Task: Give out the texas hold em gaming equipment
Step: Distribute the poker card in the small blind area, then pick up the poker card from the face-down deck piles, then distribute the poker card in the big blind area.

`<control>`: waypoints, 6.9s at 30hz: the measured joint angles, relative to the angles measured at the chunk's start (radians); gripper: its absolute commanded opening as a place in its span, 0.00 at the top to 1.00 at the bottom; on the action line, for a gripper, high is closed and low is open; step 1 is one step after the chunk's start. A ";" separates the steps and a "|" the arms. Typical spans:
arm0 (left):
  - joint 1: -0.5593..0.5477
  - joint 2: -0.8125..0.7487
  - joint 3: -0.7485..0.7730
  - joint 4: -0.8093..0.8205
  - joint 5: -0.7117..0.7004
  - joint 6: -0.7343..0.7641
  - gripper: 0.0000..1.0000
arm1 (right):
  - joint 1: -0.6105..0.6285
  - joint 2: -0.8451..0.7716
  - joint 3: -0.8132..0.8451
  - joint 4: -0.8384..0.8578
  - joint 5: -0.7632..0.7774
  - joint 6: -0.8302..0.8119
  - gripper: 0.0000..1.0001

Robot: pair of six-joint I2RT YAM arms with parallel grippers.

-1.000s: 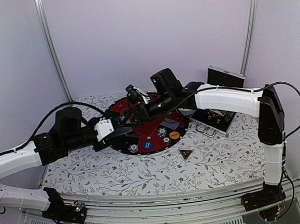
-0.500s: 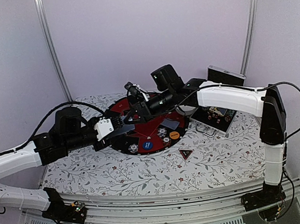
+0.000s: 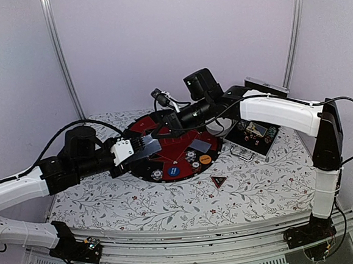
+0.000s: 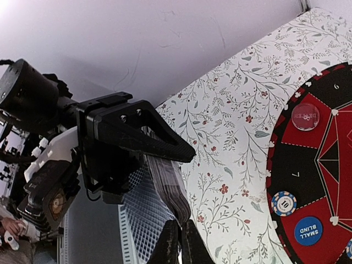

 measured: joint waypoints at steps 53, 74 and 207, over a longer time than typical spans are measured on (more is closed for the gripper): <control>0.000 0.000 0.000 0.000 -0.010 0.000 0.47 | 0.018 0.156 -0.534 0.536 0.053 0.599 0.98; 0.001 0.000 0.000 0.000 -0.009 0.000 0.47 | 0.057 0.157 -0.438 0.317 0.182 0.521 0.18; 0.006 -0.003 -0.005 0.002 0.012 0.000 0.47 | -0.329 0.196 -0.384 0.406 0.515 0.449 0.72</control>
